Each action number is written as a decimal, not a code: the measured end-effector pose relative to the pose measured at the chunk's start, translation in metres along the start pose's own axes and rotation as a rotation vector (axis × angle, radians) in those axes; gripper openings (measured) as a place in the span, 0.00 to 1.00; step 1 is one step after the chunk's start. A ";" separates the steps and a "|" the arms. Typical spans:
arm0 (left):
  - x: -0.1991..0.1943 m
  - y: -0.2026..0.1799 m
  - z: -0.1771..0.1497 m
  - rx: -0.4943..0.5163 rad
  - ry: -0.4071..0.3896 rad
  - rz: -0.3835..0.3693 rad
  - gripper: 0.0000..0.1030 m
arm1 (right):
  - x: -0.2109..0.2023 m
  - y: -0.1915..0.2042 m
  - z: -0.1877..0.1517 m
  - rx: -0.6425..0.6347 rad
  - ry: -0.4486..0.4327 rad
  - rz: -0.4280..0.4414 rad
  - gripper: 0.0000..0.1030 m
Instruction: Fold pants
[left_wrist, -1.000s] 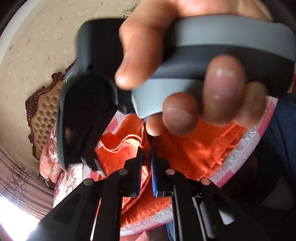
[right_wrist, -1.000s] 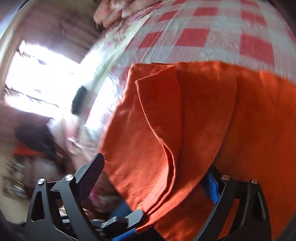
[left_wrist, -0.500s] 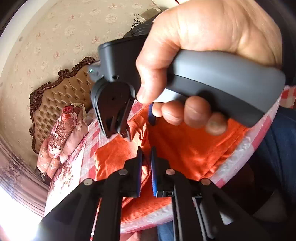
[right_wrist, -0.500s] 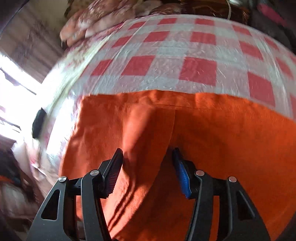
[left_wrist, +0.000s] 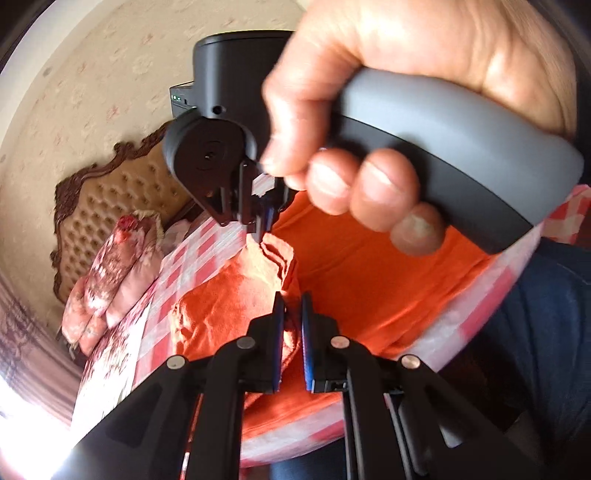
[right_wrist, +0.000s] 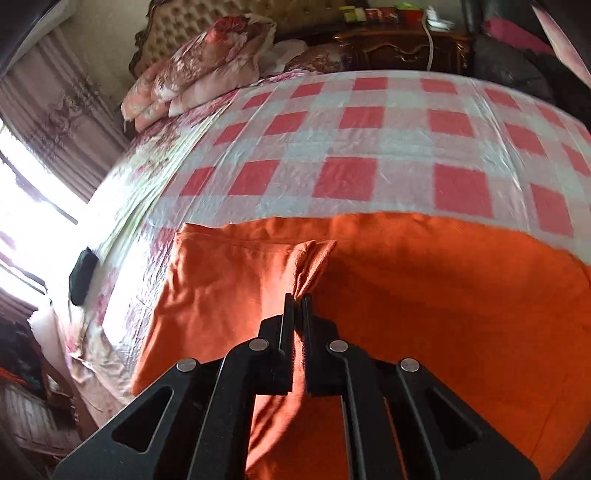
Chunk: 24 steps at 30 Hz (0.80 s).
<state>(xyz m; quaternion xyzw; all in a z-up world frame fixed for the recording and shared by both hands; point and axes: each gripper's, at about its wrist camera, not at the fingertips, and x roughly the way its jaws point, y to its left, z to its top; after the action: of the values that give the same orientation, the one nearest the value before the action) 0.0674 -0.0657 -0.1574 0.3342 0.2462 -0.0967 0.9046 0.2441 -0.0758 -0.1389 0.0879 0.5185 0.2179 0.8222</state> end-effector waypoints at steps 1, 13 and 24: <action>0.000 -0.006 0.003 0.008 -0.008 -0.015 0.08 | -0.002 -0.010 -0.004 0.027 -0.004 -0.005 0.04; 0.012 -0.031 0.018 0.055 -0.038 -0.027 0.08 | -0.016 -0.046 -0.016 0.101 -0.031 0.020 0.04; 0.026 -0.043 0.017 0.033 0.004 -0.152 0.22 | -0.020 -0.077 -0.022 0.136 -0.008 -0.061 0.13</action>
<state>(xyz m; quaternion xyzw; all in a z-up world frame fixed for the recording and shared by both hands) 0.0815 -0.1096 -0.1829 0.3295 0.2711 -0.1686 0.8886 0.2379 -0.1549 -0.1604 0.1285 0.5313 0.1566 0.8226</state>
